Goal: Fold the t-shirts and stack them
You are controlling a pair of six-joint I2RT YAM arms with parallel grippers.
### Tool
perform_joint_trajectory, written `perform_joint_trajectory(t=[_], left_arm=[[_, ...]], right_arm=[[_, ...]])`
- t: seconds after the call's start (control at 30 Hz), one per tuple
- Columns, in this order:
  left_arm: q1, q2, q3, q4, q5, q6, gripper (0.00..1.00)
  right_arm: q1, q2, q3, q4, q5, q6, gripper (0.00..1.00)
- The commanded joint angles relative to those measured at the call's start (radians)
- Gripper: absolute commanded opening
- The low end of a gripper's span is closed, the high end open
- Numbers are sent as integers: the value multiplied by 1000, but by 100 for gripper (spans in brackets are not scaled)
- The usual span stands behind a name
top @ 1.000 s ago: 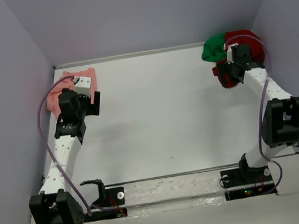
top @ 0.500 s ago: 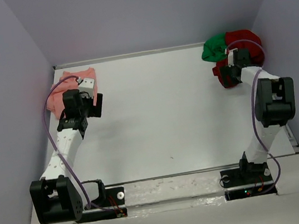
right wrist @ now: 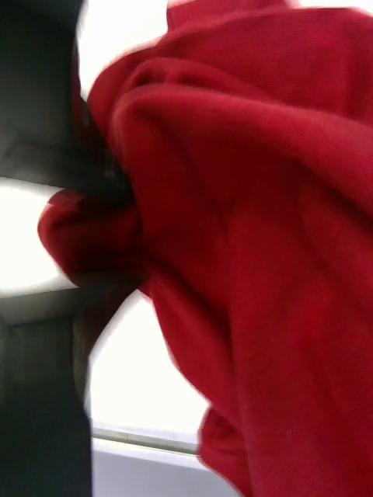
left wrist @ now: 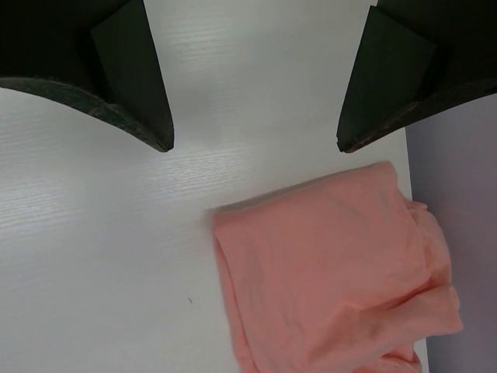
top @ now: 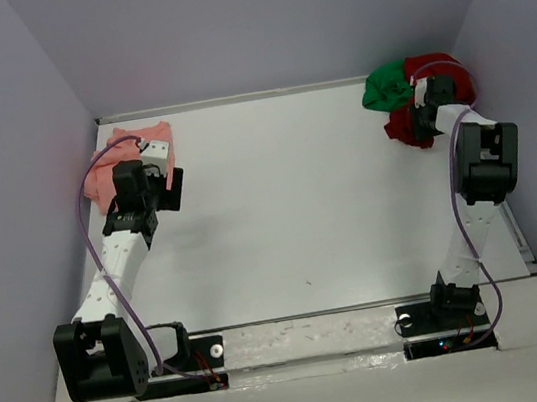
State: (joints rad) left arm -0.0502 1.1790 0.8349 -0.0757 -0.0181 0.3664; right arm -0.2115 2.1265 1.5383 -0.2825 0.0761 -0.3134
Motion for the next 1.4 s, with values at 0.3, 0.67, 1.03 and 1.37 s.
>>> perform_joint_trajectory(t=[0.3,0.67,1.03,1.37], left_arm=[[6,-7,10,14,14,16,84],[10,-53,4,10,47,9,95],[39,-113,-17,-1,81,9,97],[42,-130,-31,-1,116,9,99]], right_arm=[[-17,-62,86,-225,-261,-27,0],[222,-300,585,-650,-568,-55,0],[590,-296,686,-917,-777,-131,0],[643,-364,344,-756,-495,-151,99]])
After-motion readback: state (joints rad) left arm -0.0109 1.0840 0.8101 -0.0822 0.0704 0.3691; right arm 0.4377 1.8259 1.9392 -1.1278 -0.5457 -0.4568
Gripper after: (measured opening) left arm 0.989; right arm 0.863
